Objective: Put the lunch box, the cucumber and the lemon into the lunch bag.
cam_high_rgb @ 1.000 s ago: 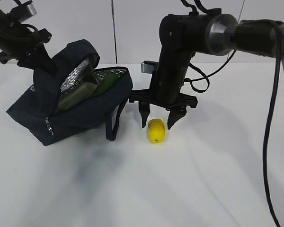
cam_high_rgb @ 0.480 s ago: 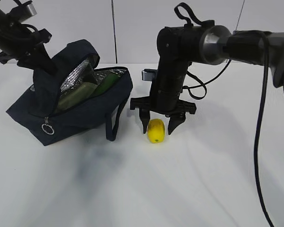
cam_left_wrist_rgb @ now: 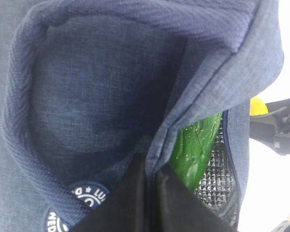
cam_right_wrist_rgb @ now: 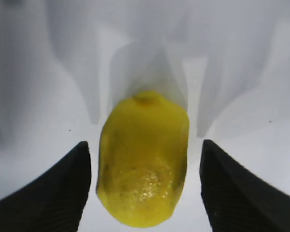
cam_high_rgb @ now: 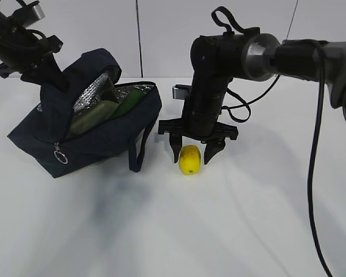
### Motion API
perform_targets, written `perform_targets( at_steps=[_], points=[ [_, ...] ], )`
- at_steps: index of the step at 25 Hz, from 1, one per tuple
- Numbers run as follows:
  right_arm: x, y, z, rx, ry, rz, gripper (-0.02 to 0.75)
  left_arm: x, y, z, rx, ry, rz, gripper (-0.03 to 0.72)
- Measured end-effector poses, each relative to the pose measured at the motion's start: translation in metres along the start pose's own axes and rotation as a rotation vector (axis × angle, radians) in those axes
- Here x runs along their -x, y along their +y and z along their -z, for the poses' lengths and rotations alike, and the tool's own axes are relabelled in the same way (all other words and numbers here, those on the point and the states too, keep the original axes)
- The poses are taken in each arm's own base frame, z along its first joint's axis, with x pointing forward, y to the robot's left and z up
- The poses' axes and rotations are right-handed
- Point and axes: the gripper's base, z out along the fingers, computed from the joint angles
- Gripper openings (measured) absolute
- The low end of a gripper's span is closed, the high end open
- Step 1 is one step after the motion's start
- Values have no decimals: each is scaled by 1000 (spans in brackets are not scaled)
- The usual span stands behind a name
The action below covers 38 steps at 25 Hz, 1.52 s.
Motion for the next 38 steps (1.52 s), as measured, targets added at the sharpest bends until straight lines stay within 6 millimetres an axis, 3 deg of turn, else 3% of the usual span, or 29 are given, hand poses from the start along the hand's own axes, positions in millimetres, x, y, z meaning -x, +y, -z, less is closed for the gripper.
perform_targets(
  at_steps=[10, 18, 24, 30, 38],
  points=[
    [-1, -1, -5, -5, 15, -2, 517, 0, 0, 0, 0, -1, 0, -10],
    [-1, -1, -5, -6, 17, -2, 357, 0, 0, 0, 0, -1, 0, -10],
    [-1, 1, -1, 2, 28, 0, 330, 0, 0, 0, 0, -1, 0, -10],
    [10, 14, 27, 73, -42, 35, 330, 0, 0, 0, 1, -2, 0, -10],
    [23, 41, 83, 281, -177, 96, 330, 0, 0, 0, 1, -4, 0, -10]
  ],
)
